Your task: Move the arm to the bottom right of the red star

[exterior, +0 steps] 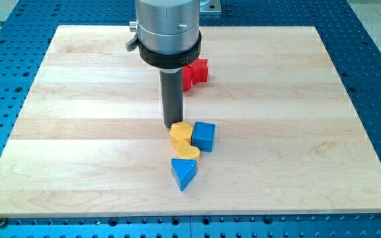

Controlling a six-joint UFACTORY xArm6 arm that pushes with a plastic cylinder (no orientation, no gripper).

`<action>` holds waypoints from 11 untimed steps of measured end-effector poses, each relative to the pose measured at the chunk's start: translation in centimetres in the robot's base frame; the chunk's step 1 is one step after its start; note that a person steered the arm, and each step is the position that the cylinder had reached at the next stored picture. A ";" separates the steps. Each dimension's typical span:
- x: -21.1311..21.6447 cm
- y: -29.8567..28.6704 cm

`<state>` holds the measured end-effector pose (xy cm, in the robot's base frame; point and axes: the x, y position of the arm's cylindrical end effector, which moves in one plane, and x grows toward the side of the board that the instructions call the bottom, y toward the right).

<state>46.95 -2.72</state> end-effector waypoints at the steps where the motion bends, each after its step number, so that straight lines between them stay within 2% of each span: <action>1: 0.0 0.2; 4: -1.8 -1.4; 9: -3.5 -0.1; 10: -3.5 0.5; 11: -3.5 4.2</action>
